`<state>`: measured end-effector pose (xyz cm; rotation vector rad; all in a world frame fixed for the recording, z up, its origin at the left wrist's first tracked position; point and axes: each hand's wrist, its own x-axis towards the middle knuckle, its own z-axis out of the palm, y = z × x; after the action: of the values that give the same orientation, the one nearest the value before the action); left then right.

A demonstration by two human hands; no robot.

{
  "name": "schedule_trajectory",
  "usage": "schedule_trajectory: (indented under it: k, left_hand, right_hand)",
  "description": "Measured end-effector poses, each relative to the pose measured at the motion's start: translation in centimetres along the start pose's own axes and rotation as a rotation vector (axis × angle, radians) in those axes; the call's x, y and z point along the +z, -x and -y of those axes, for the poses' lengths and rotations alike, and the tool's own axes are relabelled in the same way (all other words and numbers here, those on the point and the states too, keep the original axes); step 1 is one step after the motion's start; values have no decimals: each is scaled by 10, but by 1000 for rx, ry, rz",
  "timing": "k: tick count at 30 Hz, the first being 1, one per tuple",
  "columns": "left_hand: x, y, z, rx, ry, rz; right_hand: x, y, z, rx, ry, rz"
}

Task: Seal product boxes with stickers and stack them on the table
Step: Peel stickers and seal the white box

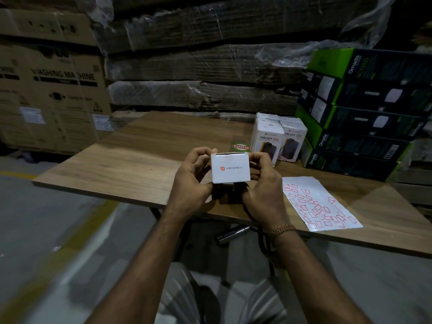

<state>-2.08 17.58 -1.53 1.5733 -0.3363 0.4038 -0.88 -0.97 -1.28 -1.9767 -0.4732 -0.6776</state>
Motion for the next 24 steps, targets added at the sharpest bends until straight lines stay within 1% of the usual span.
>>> schedule_trajectory:
  k: [4, 10, 13, 15, 19, 24]
  left_hand:
    - [-4, 0, -2, -36, 30, 13]
    - [0, -7, -1, -159, 150, -33]
    - [2, -14, 1, -251, 160, -123]
    - [1, -18, 0, -325, 126, -163]
    - [3, -23, -3, -427, 56, -165]
    - [0, -25, -9, -472, 30, -130]
  right_hand:
    - [-3, 0, 1, -13, 14, 9]
    - [-5, -1, 2, 113, -225, 25]
    - [-7, 0, 4, 116, -280, 67]
    - [-8, 0, 3, 117, -280, 88]
    - [-7, -2, -4, 190, -328, 92]
    - [-6, -2, -4, 221, -331, 88]
